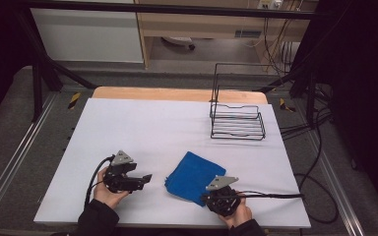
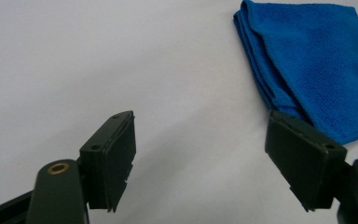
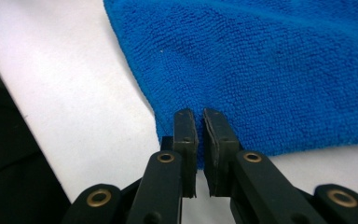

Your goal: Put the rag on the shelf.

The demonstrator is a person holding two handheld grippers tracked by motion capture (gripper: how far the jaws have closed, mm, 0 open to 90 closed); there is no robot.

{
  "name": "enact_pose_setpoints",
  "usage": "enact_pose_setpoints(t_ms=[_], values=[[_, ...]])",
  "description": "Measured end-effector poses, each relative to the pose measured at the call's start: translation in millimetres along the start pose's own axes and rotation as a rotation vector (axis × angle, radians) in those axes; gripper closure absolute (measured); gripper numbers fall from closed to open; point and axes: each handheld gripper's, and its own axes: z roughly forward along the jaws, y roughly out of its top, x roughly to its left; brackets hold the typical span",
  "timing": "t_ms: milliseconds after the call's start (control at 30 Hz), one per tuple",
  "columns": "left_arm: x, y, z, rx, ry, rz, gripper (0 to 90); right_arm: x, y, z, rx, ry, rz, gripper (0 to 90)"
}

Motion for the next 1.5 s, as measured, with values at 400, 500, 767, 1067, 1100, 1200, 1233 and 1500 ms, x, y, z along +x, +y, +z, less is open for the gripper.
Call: enact_pose_setpoints(t_ms=[400, 500, 767, 1067, 1100, 1200, 1233, 1500], values=[[-3.2, 0.4, 1.4, 0.009, -0.008, 0.006, 24.6, -32.1, -6.3, -35.4, 0.072, 0.055, -0.024, 84.4], [-3.6, 0.6, 1.5, 0.011, -0.012, 0.007, 24.3, -33.2, -8.4, -30.8, 0.082, 0.072, -0.047, 77.8], [-7.2, 12.7, 3.0, -0.004, -0.031, 0.019, 19.1, -56.1, -10.6, -40.4, -0.123, 0.030, 0.039, 36.1], [-20.0, 45.3, 24.1, 0.019, -0.066, 0.065, 13.5, -94.8, -9.6, -34.3, -0.199, -0.031, 0.175, 18.8], [-21.4, 49.7, 27.8, 0.021, -0.071, 0.065, 13.1, -96.9, -9.1, -33.5, -0.204, -0.040, 0.195, 18.2], [-25.7, 62.6, 40.1, 0.020, -0.080, 0.057, 12.9, -102.8, -9.0, -31.0, -0.204, -0.069, 0.231, 18.2], [-27.6, 66.7, 44.4, 0.022, -0.083, 0.056, 12.9, -104.9, -9.2, -29.8, -0.203, -0.081, 0.235, 18.3], [-44.9, 87.5, 83.3, 0.073, -0.081, 0.075, 22.8, -114.2, -3.4, -17.4, -0.180, -0.126, 0.311, 38.1]])
